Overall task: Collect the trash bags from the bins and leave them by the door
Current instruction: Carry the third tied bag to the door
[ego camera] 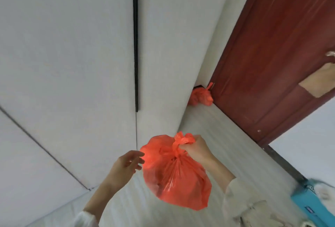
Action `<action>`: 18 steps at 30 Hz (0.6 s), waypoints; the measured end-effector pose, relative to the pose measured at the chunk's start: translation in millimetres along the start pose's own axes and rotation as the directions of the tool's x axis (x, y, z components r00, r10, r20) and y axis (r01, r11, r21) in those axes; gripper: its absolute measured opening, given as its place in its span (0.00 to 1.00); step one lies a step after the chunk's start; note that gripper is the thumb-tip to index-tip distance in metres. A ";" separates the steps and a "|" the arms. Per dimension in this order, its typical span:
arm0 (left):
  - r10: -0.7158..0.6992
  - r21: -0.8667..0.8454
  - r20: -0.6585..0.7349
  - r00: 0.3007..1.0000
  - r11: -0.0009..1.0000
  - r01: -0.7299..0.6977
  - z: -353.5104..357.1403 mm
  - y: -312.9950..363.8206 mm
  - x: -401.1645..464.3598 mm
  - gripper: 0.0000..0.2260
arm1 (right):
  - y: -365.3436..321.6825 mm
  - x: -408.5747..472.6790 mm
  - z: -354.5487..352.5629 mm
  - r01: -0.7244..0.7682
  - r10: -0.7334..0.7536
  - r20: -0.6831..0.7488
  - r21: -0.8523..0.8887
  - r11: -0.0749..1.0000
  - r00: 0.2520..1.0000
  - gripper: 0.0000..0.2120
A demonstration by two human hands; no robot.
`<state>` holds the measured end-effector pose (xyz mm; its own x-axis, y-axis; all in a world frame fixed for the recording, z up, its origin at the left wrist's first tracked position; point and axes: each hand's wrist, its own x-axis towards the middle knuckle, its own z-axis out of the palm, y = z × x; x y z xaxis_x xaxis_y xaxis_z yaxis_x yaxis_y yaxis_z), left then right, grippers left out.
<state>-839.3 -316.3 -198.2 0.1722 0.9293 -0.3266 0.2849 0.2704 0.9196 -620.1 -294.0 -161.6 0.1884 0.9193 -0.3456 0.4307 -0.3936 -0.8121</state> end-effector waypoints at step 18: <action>0.066 0.105 0.268 0.961 0.990 -0.097 317.5 182.7 339.6 0.13 | 93.3 267.2 -361.0 -0.095 0.092 -0.157 -0.009 0.995 0.983 0.07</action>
<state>-429.3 -31.1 -210.5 0.4367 0.8439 -0.3116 0.3639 0.1511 0.9191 -210.9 -86.6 -159.9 0.3637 0.8670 -0.3407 0.4193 -0.4789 -0.7713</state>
